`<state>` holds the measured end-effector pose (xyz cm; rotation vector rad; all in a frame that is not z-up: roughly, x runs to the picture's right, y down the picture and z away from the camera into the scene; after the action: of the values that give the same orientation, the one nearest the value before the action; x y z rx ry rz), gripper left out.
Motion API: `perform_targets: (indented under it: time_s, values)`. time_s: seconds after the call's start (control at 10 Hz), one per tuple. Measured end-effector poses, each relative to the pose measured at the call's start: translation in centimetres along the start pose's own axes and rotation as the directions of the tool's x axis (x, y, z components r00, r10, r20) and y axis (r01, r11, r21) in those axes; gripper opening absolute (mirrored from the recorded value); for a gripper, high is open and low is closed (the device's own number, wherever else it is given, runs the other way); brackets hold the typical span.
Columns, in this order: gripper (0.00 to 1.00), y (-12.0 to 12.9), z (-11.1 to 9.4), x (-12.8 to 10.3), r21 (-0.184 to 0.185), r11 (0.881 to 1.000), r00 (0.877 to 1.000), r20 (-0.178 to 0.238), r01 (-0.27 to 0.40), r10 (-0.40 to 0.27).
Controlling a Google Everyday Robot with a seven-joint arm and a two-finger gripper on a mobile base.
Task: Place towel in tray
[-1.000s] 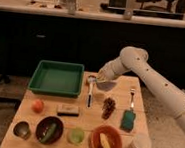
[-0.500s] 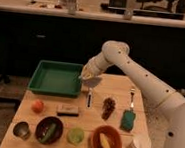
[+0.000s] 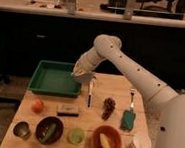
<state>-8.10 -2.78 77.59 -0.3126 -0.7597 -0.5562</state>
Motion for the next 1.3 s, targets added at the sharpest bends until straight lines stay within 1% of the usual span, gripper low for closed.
perform_targets:
  time_s: [0.2, 0.4, 0.5, 1.0, 1.3]
  values:
    - [0.00, -0.7, -0.1, -0.8, 0.003, 0.999, 0.999, 0.017, 0.045, -0.045]
    - [0.00, -1.6, 1.1, -2.3, -0.012, 0.996, 0.995, 0.050, 0.090, -0.089]
    - [0.00, -1.6, 2.2, -2.7, -0.029, 0.994, 0.992, 0.073, 0.102, -0.100]
    - [0.00, 0.1, 7.0, -2.4, -0.102, 0.990, 0.987, 0.140, 0.093, -0.078]
    - [0.00, 0.8, 9.1, -1.7, -0.128, 0.990, 0.986, 0.162, 0.065, -0.044]
